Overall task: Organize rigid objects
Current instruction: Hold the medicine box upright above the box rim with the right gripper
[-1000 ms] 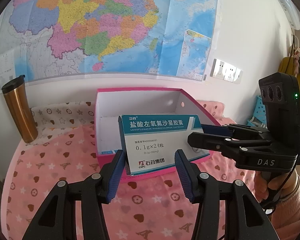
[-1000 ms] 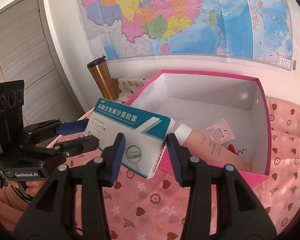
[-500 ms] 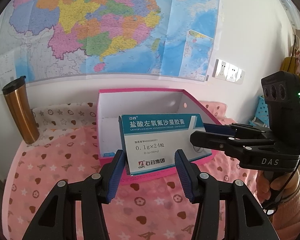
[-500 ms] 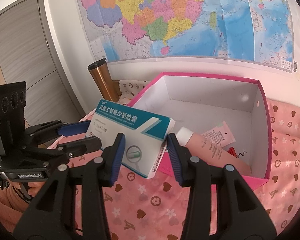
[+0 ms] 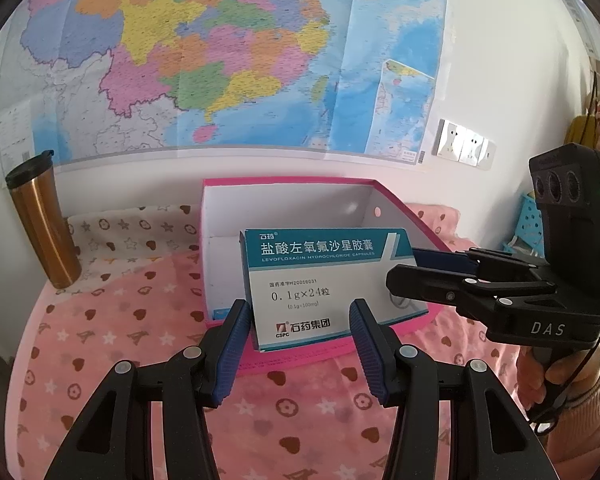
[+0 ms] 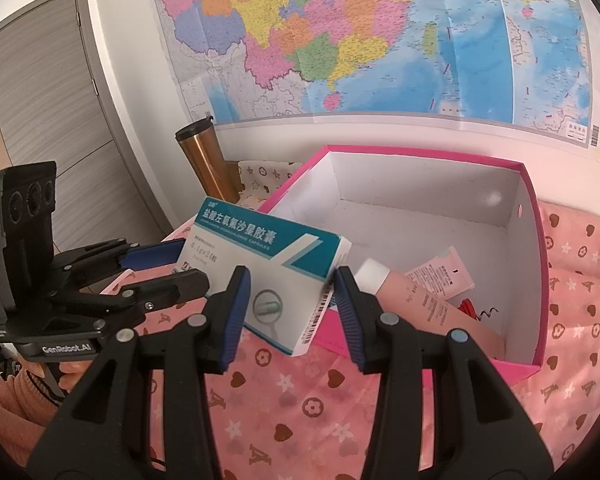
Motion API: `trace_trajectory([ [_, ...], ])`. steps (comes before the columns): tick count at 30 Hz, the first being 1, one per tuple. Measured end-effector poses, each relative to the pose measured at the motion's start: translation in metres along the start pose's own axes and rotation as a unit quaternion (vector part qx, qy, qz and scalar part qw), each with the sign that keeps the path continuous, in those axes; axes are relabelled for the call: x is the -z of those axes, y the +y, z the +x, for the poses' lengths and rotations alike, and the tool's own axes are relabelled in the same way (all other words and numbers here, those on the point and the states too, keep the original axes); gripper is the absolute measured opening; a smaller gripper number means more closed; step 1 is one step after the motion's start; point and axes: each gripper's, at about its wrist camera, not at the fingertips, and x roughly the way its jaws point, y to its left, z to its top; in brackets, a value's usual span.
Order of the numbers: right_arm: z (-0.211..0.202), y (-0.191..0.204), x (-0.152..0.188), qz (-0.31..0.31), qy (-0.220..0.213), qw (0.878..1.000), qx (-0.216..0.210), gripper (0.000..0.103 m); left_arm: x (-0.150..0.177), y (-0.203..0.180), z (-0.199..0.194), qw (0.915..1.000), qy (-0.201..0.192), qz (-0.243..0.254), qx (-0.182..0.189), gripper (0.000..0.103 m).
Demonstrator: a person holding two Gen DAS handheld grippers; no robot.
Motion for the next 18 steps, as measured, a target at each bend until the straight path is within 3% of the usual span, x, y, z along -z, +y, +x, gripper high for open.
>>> trace_trajectory([
  [18, 0.0009, 0.0000, -0.0029, -0.001, -0.003, 1.000, 0.000, 0.046, -0.0025, 0.0030, 0.0019, 1.0000, 0.001, -0.002, 0.001, 0.051],
])
